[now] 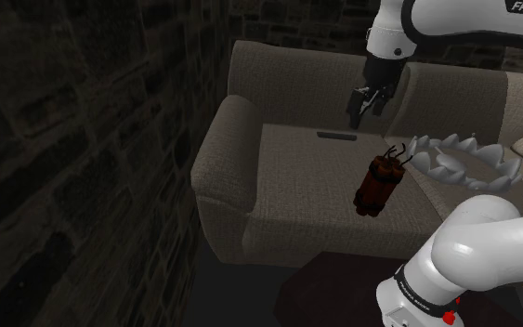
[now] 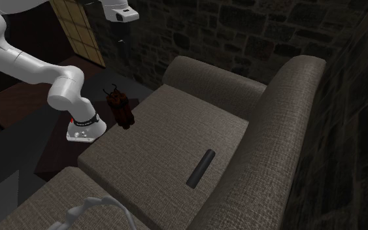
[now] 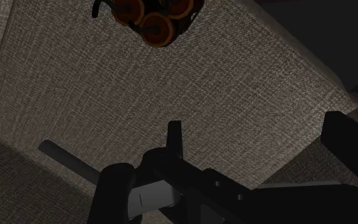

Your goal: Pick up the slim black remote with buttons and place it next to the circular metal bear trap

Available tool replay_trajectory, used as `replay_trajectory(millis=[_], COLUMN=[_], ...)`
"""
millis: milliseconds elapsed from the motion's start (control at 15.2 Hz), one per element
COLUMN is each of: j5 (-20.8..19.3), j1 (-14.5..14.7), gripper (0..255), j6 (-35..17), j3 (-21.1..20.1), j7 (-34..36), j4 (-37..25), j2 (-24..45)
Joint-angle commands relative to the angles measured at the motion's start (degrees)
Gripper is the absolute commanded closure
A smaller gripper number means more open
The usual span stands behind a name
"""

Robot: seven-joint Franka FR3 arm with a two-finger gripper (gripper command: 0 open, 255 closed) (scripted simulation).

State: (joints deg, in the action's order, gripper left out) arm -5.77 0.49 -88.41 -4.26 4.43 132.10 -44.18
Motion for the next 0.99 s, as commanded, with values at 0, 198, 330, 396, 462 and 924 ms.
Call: replay_trajectory(millis=[0,198,330,396,462,924], j5=[0.00,-2.58,-4.24,-5.04,-5.81,-9.73], j1=[0.00,-0.15,-0.31,-0.39,-0.47,-0.59], gripper=[0,0,0,0,0,0], j6=[0.00,-3.88,-6.59,-7.98,-9.40,-19.64], j3=[0.00,4.16,6.96,8.37,9.77,19.52], j7=[0.00,-6.15,-10.20,-12.21,-14.21,-28.21], j4=[0.00,2.67,3.98,4.48,4.89,4.97], j2=[0.00,0.45,1.31,1.91,2.63,10.67])
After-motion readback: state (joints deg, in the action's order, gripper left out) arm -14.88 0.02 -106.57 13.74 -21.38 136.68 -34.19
